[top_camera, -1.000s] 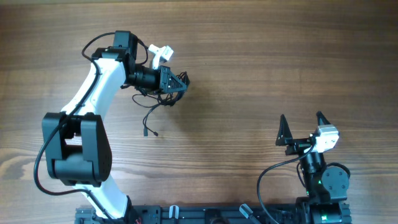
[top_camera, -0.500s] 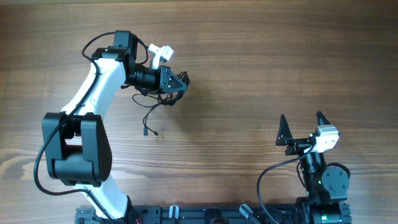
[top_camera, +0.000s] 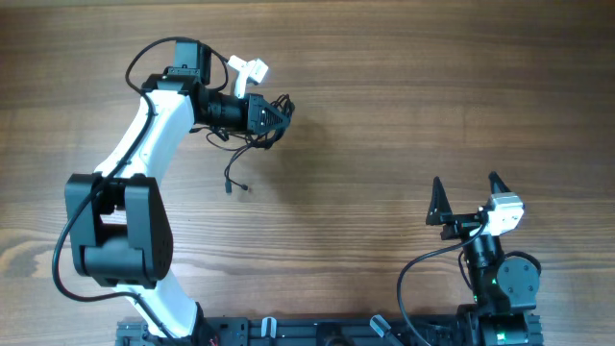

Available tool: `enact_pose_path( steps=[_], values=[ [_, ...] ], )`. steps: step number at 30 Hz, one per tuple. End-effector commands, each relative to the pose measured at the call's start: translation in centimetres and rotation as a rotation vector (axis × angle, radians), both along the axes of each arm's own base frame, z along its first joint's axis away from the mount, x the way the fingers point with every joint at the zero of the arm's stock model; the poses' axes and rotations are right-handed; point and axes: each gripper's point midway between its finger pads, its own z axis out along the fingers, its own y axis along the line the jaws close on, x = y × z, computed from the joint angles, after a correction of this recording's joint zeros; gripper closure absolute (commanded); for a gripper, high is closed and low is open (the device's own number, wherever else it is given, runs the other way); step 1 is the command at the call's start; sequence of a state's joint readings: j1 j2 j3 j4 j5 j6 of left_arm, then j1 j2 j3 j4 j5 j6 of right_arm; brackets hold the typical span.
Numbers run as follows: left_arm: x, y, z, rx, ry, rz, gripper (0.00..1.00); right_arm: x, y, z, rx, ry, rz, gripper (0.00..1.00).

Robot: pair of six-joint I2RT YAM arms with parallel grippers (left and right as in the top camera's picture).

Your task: Untangle cables

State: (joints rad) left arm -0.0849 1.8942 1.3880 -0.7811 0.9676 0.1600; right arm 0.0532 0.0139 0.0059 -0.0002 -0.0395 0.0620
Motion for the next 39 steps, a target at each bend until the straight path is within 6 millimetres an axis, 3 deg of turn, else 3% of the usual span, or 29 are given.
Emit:
enact_pose_path(
  steps=[1, 14, 16, 23, 26, 30, 34, 39],
  values=[
    [-0.3, -0.3, 0.6, -0.025, -0.023, -0.021, 0.96, 0.1, -0.4, 0.0, -0.009, 0.000, -0.019, 0.00],
    [-0.2, 0.6, -0.4, 0.046, -0.014, 0.004, 0.95, 0.0, -0.1, 0.0, 0.000, 0.001, -0.005, 0.00],
    [-0.2, 0.5, -0.4, 0.045, -0.013, 0.003, 0.89, -0.1, 1.0, 0.1, 0.039, 0.000, 0.059, 0.00],
    [0.2, 1.4, -1.5, 0.122, -0.020, 0.024, 0.41, -0.4, 2.7, 0.1, 0.107, 0.015, 0.160, 0.00],
    [0.3, 1.7, -1.8, 0.148, -0.020, 0.032, 0.33, -0.6, 2.8, 0.8, 0.125, 0.019, 0.169, 0.00],
    [0.1, 1.3, -1.9, 0.155, -0.018, 0.021, 0.39, -0.9, 2.2, 3.7, 0.120, 0.020, 0.132, 0.00],
    [-0.6, -0.3, -2.4, 0.199, -0.030, -0.023, 0.62, -0.9, 1.7, 7.1, 0.091, 0.055, 0.103, 0.00],
    [-0.8, -3.1, -4.1, 0.364, -0.070, -0.027, 0.66, 0.9, 2.0, 8.5, 0.086, 0.192, 0.111, 0.00]
  ],
)
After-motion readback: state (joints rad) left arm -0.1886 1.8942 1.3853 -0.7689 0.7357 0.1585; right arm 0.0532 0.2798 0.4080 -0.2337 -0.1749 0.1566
